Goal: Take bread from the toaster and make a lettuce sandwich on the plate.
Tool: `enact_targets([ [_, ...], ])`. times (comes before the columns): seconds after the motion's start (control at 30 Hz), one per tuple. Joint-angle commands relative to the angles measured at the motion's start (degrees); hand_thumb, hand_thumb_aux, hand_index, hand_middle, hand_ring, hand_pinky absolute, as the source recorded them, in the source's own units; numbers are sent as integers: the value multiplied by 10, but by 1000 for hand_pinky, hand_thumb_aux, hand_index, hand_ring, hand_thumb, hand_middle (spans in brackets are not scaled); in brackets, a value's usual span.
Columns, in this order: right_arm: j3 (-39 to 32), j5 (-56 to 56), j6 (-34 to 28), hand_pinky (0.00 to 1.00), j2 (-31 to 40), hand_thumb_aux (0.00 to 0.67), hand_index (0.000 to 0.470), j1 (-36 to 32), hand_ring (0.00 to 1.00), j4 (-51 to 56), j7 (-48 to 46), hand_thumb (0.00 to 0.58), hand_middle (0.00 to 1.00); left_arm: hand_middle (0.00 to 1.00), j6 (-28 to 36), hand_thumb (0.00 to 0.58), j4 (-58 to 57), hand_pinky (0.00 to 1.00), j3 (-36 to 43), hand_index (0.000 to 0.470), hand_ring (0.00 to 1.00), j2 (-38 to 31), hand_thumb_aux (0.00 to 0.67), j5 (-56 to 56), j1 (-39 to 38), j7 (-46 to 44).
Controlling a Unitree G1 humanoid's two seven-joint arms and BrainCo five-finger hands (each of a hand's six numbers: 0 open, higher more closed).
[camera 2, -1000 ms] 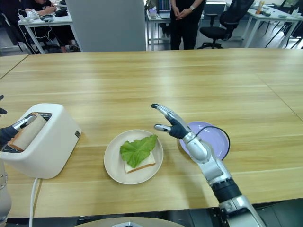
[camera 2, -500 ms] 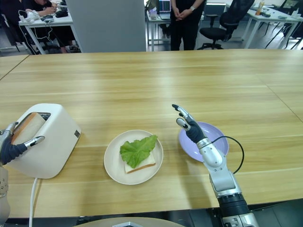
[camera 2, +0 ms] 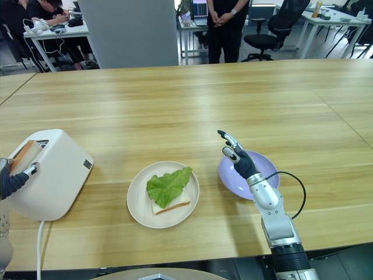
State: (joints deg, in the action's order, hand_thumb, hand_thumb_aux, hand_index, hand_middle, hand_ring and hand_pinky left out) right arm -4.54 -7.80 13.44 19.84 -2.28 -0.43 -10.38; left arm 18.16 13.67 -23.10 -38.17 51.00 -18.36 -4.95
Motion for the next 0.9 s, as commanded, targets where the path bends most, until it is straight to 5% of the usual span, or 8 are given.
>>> enact_targets([
  [0.03, -2, -6, 1, 0, -6, 0, 0, -8, 0, 12, -3, 0, 0, 408, -1, 241, 2, 408, 7, 108, 408, 9, 158, -18, -10, -4],
  [0.07, -2, -7, 1, 0, -8, 0, 0, -11, 0, 14, -2, 0, 0, 408, -7, 0, 11, 408, 6, 0, 408, 8, 0, -19, -12, -1],
  [0.5, -1, -5, -1, 0, -19, 0, 0, -30, 0, 19, -6, 0, 0, 416, -16, 0, 65, 416, -26, 0, 416, -15, 0, -10, -22, -5],
  [0.53, 0, -5, -1, 0, -19, 0, 0, -30, 0, 18, -5, 0, 0, 420, -13, 75, 62, 420, -29, 31, 420, -19, 45, -6, -26, -6],
  [0.6, 0, -6, -1, 0, -20, 0, 0, -29, 0, 20, -5, 0, 0, 416, -6, 0, 55, 416, -33, 0, 416, -26, 0, 1, -35, -12],
  [0.9, 4, -4, -1, 0, -23, 0, 0, -25, 0, 19, -3, 0, 0, 443, 14, 0, 35, 443, -47, 0, 443, -53, 0, 27, -55, -20],
])
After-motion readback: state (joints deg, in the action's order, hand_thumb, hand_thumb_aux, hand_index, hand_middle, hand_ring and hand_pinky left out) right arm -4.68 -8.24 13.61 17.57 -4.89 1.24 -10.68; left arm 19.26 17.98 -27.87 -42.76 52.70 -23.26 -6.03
